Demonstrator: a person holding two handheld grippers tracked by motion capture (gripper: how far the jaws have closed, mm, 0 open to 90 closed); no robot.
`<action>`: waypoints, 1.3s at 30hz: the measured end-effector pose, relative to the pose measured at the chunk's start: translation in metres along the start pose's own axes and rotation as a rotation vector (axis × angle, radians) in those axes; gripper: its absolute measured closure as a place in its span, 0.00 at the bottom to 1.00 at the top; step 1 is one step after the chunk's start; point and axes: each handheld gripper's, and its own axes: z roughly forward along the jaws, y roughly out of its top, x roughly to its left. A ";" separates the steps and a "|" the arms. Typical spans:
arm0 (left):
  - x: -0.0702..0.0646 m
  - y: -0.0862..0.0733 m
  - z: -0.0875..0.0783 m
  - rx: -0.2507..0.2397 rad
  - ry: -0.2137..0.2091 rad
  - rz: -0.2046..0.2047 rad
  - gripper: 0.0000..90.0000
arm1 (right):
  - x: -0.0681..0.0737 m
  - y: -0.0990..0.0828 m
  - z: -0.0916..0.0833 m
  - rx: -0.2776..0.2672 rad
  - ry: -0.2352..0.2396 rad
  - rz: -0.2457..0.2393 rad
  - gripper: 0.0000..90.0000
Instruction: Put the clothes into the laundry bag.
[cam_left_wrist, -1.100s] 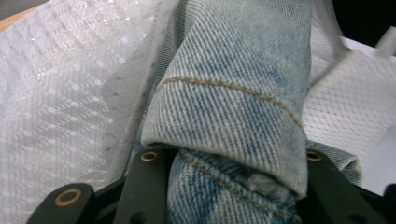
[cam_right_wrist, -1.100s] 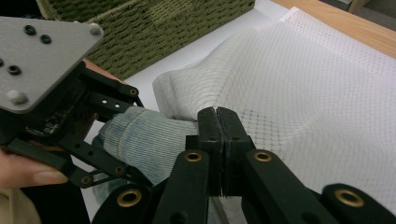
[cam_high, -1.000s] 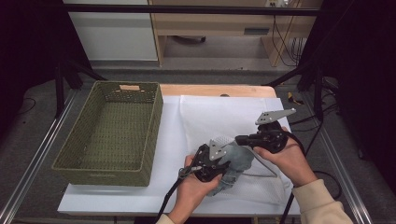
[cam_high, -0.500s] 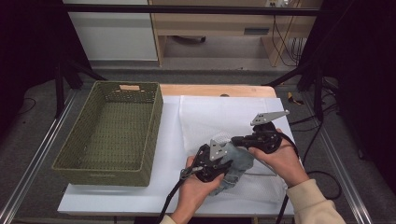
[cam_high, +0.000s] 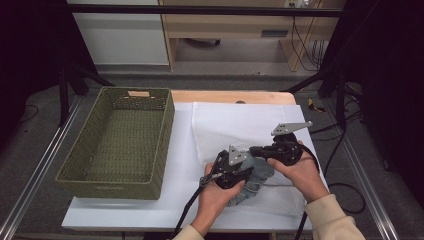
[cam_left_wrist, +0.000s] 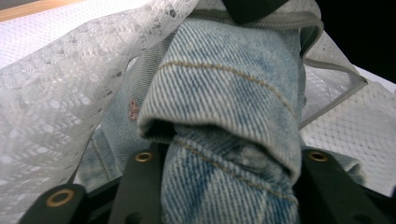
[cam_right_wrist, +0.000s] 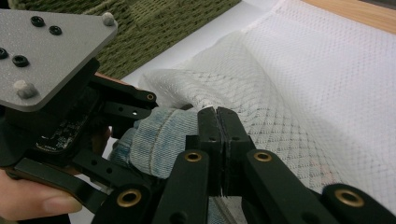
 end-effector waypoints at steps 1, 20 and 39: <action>0.000 -0.001 0.003 -0.006 -0.004 -0.007 0.59 | -0.001 -0.001 0.000 0.003 -0.006 0.006 1.00; -0.003 -0.024 -0.061 -0.144 0.020 -0.007 0.37 | 0.013 -0.004 0.006 0.014 -0.052 -0.010 0.99; -0.003 -0.057 -0.094 -0.109 0.052 0.023 0.39 | 0.025 -0.022 0.006 -0.040 -0.021 -0.020 0.99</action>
